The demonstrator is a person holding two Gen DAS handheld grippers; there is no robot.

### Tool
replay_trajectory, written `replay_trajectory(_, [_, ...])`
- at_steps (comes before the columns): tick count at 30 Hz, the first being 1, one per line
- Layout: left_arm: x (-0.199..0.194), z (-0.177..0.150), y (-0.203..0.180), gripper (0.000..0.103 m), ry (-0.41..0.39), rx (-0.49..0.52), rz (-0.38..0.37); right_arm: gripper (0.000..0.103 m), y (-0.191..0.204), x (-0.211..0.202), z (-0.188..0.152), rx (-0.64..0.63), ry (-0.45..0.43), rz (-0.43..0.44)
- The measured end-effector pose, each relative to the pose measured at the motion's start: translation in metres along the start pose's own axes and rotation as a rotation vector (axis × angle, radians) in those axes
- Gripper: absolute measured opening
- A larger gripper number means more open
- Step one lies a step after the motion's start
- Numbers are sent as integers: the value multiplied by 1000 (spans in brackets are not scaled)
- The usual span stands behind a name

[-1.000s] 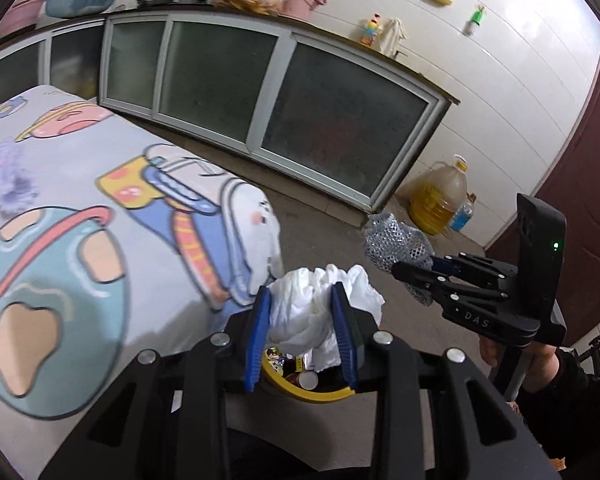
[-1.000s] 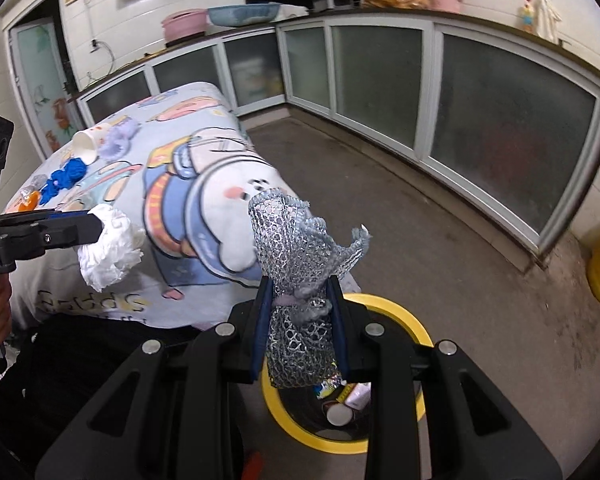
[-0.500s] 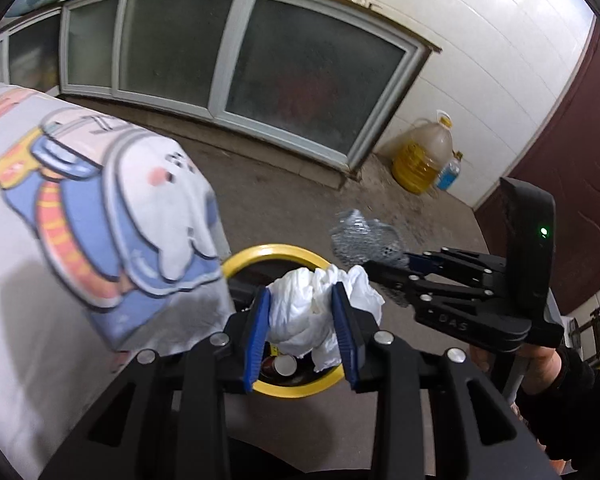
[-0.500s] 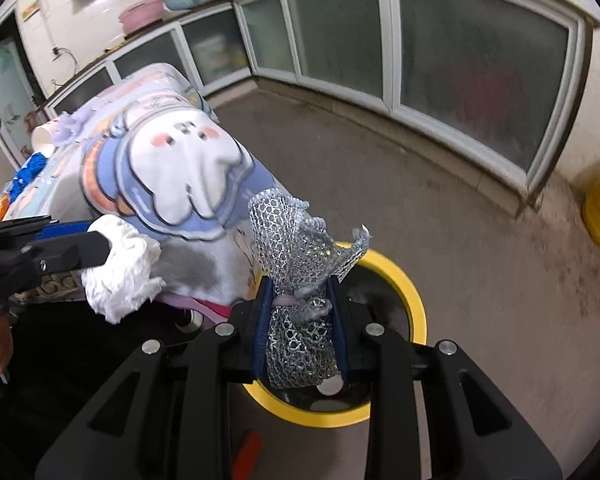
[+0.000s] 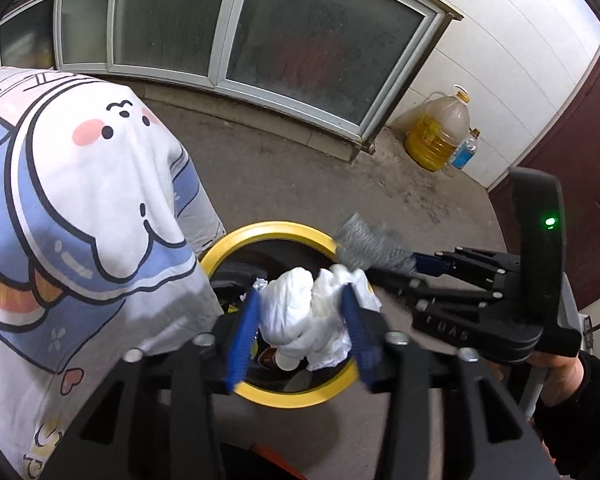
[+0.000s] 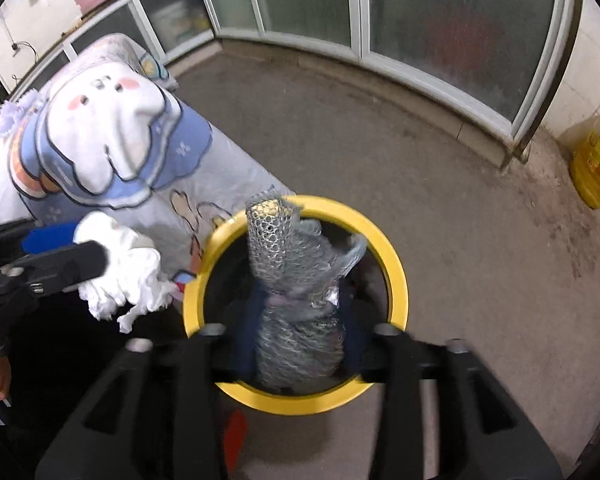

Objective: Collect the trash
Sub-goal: 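Carry the tissue and mesh scrubber over the bin and open both tools, then move both open tools back over the table toward the remaining items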

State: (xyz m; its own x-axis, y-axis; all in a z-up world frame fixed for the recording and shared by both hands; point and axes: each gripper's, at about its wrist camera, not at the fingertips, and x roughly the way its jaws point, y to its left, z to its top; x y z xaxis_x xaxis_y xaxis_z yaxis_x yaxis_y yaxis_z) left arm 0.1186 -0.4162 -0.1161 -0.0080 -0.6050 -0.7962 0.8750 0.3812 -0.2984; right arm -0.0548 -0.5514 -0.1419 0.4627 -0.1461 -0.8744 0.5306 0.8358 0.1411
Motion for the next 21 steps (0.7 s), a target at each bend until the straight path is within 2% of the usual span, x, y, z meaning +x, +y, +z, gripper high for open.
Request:
replay_trajectory(1, [-2, 0, 1, 67, -11, -5, 4, 62, -3, 1, -1, 8, -6, -15])
replay_trajectory(2, [-7, -1, 2, 73, -33, -11, 7, 63, -5, 2, -3, 11, -3, -25])
replay_trajectory(4, [-15, 0, 4, 93, -67, -22, 12, 63, -11, 3, -7, 18, 8, -37])
replay_trajectory(5, [-21, -1, 7, 95, -79, -32, 11, 63, -14, 3, -9, 23, 13, -44])
replay_trajectory(9, [-52, -3, 10, 95, -142, -71, -23, 65, -23, -6, -16, 28, -14, -99])
replay_trajectory(11, [-73, -6, 11, 95, -182, -82, -23, 69, -25, -20, -17, 27, -80, -119])
replay_trajectory(13, [-99, -10, 14, 95, -226, -95, -10, 74, -23, -35, -12, 29, -141, -96])
replay_trajectory(17, [-157, -22, 27, 95, -330, -117, 71, 74, 0, -65, 4, -31, -260, -49])
replay_trajectory(21, [-220, -50, 60, 95, -425, -179, 228, 74, 36, -87, 22, -95, -332, 34])
